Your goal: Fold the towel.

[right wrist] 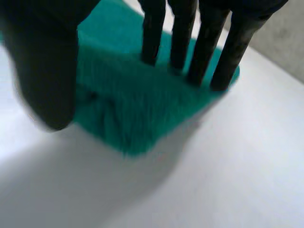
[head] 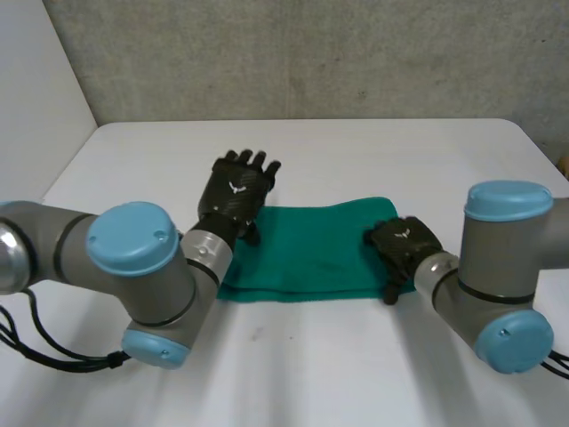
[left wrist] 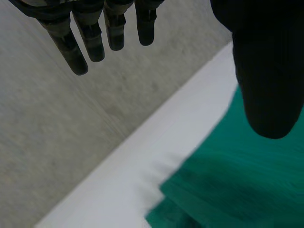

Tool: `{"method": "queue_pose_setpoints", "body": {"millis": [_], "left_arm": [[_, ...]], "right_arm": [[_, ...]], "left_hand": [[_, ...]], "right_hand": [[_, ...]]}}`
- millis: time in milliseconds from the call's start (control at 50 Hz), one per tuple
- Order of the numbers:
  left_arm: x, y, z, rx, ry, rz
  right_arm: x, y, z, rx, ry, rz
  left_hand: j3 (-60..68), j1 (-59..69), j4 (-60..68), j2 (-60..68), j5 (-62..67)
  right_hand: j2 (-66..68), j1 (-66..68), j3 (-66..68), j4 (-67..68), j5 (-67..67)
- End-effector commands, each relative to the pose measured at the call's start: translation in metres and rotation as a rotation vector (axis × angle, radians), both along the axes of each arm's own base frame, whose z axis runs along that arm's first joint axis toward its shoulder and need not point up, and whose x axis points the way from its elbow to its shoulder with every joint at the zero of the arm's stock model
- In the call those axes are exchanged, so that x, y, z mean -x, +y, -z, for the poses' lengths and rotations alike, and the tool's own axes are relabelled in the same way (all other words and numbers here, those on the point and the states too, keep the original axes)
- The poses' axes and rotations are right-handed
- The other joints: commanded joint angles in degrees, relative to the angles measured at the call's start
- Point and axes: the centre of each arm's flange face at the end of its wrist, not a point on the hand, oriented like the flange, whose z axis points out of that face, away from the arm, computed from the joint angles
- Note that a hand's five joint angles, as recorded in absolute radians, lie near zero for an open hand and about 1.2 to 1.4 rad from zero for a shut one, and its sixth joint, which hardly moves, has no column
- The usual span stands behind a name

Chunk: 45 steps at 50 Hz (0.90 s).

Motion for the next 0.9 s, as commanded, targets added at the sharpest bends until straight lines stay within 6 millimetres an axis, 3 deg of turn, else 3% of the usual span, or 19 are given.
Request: {"method": "queue_pose_setpoints", "body": {"millis": [20,80,160,220,240,280,300,360,440,480,500,540,560,640,700,720,760,800,900], "left_arm": [[-0.012,-0.003,0.011,-0.091,-0.063,-0.052],[-0.027,-0.009,0.006,-0.1,-0.068,-0.101],[-0.043,-0.008,-0.003,-0.097,-0.065,-0.143],[-0.052,-0.009,-0.012,-0.088,-0.056,-0.166],[-0.054,-0.01,-0.014,-0.085,-0.052,-0.172],[-0.057,-0.01,-0.017,-0.08,-0.048,-0.18],[-0.062,-0.011,-0.021,-0.075,-0.042,-0.193],[-0.069,-0.011,-0.027,-0.066,-0.034,-0.209],[-0.072,-0.012,-0.029,-0.072,-0.016,-0.219],[-0.072,-0.012,-0.029,-0.074,-0.008,-0.22],[-0.072,-0.012,-0.03,-0.076,0.0,-0.22],[-0.071,-0.013,-0.031,-0.075,0.008,-0.219],[-0.071,-0.013,-0.032,-0.075,0.013,-0.219],[-0.065,-0.012,-0.038,-0.061,0.033,-0.201],[-0.061,-0.012,-0.045,-0.046,0.055,-0.188],[-0.059,-0.013,-0.047,-0.04,0.063,-0.184],[-0.051,-0.012,-0.055,-0.027,0.093,-0.165],[-0.042,-0.01,-0.061,-0.023,0.133,-0.141],[-0.021,-0.008,-0.068,-0.04,0.215,-0.087]], "right_arm": [[0.014,-0.015,0.005,0.027,0.001,0.045],[0.012,-0.019,0.001,0.067,-0.006,0.043],[-0.004,-0.04,-0.045,0.296,0.018,0.013],[-0.037,-0.029,-0.072,0.4,0.044,-0.06],[-0.037,-0.029,-0.072,0.4,0.044,-0.06],[-0.077,-0.005,-0.087,0.464,0.04,-0.168],[-0.101,0.01,-0.083,0.472,0.05,-0.24],[-0.134,0.034,-0.072,0.475,0.079,-0.359],[-0.159,0.064,-0.051,0.44,0.11,-0.495],[-0.165,0.075,-0.038,0.412,0.129,-0.547],[-0.166,0.081,-0.025,0.387,0.155,-0.576],[-0.166,0.082,-0.016,0.373,0.177,-0.582],[-0.165,0.081,-0.015,0.374,0.183,-0.576],[-0.161,0.071,-0.026,0.391,0.168,-0.489],[-0.156,0.063,-0.043,0.406,0.114,-0.412],[-0.15,0.059,-0.063,0.398,0.034,-0.349],[-0.147,0.057,-0.07,0.39,0.004,-0.331],[-0.128,0.037,-0.084,0.317,-0.12,-0.221],[-0.117,0.021,-0.085,0.214,-0.229,-0.166]], "left_hand": [[-2.19,-0.87,-1.63,-1.57,-2.7],[-2.19,-0.87,-1.63,-1.57,-2.7],[-2.19,-0.87,-1.63,-1.57,-2.7],[-2.19,-0.87,-1.63,-1.57,-2.7],[-2.19,-0.87,-1.63,-1.57,-2.7],[-2.19,-0.87,-1.63,-1.57,-2.7],[-2.19,-0.87,-1.63,-1.57,-2.7],[-2.19,-0.87,-1.63,-1.57,-2.7],[-2.19,-0.87,-1.63,-1.57,-2.7],[-2.19,-0.87,-1.63,-1.57,-2.7],[-2.19,-0.87,-1.63,-1.57,-2.7],[-2.19,-0.87,-1.63,-1.57,-2.7],[-2.19,-0.87,-1.63,-1.57,-2.7],[-2.19,-0.87,-1.63,-1.57,-2.7],[-2.19,-0.87,-1.63,-1.57,-2.7],[-2.19,-0.87,-1.63,-1.57,-2.7],[-2.19,-0.87,-1.63,-1.57,-2.7],[-2.19,-0.87,-1.63,-1.57,-2.7],[-1.98,-0.66,-1.41,-1.35,-2.49]], "right_hand": [[48.94,52.66,49.07,50.24,50.67],[49.05,52.77,49.18,50.34,50.77],[49.05,52.77,49.18,50.34,50.77],[49.05,52.77,49.18,50.34,50.77],[49.05,52.77,49.18,50.34,50.77],[49.05,52.77,49.18,50.34,50.77],[49.05,52.77,49.18,50.34,50.77],[49.05,52.77,49.18,50.34,50.77],[49.05,52.77,49.18,50.34,50.77],[37.6,41.31,37.72,38.89,39.32],[10.69,14.41,10.82,11.98,12.42],[-14.53,-10.81,-14.4,-13.24,-12.8],[-20.95,-17.23,-20.82,-19.66,-19.23],[-20.95,-17.23,-20.82,-19.66,-19.23],[-20.95,-17.23,-20.82,-19.66,-19.23],[-20.95,-17.23,-20.82,-19.66,-19.23],[-20.95,-17.23,-20.82,-19.66,-19.23],[-20.95,-17.23,-20.82,-19.66,-19.23],[-20.95,-17.23,-20.82,-19.66,-19.23]]}}
